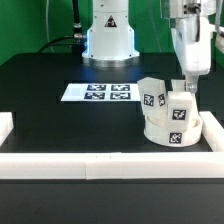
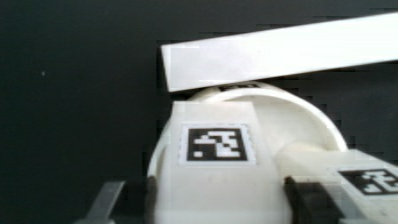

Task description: Assemble stool

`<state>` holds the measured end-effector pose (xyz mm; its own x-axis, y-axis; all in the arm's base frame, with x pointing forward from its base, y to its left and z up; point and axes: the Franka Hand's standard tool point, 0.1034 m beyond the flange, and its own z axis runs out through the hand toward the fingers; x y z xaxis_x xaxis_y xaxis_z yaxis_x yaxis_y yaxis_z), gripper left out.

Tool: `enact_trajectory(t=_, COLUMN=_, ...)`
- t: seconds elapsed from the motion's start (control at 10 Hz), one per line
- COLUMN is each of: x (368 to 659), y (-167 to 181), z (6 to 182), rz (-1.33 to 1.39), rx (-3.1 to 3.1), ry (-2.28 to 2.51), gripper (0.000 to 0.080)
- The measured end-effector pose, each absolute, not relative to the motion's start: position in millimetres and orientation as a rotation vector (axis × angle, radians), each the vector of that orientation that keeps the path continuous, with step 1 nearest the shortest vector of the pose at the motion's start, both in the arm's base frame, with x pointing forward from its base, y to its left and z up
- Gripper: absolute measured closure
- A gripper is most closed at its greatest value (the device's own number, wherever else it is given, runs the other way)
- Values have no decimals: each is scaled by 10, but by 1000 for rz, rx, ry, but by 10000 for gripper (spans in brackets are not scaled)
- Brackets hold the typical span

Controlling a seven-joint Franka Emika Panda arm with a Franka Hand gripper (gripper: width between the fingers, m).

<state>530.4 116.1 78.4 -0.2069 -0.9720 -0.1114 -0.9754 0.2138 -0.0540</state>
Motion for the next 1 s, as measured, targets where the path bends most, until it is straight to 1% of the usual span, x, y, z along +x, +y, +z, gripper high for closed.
enact_trajectory(t=0.2, x=5301, y=1175, z=782, rz=63, rx=-1739, ry=2461, gripper=463)
enact_trajectory(t=0.4, x=5266, y=1181, z=779, rz=83, rx=-1384, ry=2629, gripper=463)
enact_trajectory(t=0.7, x=5268, y=1215, z=784, rz=109, rx=-1195, ry=2670, gripper=463)
enact_trajectory(t=0.9, x=5264, y=1213, z=782, rz=114, rx=-1199, ry=2663, gripper=463)
enact_trajectory(t=1.0, x=5273, y=1205, z=804, rz=108, rx=-1278, ry=2620, gripper=306)
